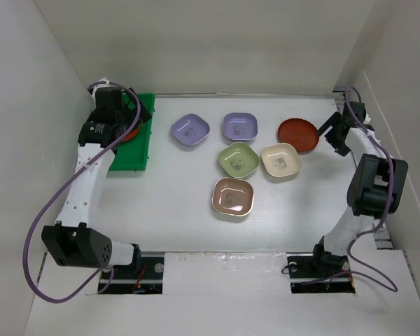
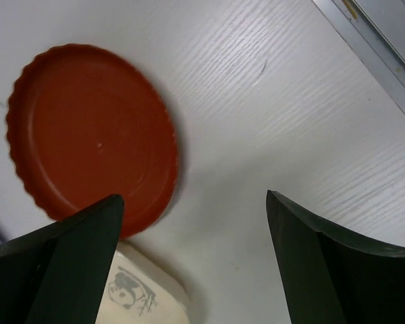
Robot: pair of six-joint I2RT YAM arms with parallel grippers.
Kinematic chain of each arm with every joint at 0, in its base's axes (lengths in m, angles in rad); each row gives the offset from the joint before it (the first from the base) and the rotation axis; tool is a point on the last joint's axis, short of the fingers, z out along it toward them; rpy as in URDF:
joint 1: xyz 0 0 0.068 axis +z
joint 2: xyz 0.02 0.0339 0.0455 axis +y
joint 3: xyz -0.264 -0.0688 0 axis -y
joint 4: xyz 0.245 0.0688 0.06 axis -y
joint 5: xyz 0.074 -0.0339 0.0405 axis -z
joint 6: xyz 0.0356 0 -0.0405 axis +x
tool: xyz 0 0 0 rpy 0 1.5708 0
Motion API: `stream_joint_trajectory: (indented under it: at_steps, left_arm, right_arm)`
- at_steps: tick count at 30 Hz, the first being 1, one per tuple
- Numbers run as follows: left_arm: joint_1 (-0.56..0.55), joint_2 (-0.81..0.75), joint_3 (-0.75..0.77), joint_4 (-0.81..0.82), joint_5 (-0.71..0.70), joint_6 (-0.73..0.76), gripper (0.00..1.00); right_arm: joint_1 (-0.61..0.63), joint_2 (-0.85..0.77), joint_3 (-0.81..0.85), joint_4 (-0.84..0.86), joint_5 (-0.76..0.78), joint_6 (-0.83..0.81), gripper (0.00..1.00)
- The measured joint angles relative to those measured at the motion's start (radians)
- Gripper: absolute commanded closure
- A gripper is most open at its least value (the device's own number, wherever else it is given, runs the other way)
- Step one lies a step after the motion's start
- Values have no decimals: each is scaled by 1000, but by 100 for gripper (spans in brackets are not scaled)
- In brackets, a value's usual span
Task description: Place the plates into the plastic bin on the countertop
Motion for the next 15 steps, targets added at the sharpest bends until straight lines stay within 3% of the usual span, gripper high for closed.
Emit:
stream_joint_trajectory:
  at_steps: [7,11,12,14,15]
  left_arm:
    - [-2,19,-47,23,70,27,0]
    - [-2,19,-51,47,105,32,0]
    - [-2,19,-51,52,111,33,0]
    - [-2,19,-52,59,119,34,0]
    - [-2,19,-52,61,121,34,0]
  right_arm:
    - [-15,256,144,3,-19,12,20]
    - [-14,323,209,-10,-28,0,43]
    - [-13,335,229,-17,-26,-3,59]
    - [-13,357,267,-37,-24,-11,74]
    - [-12,371,289,-52,-23,-11,88]
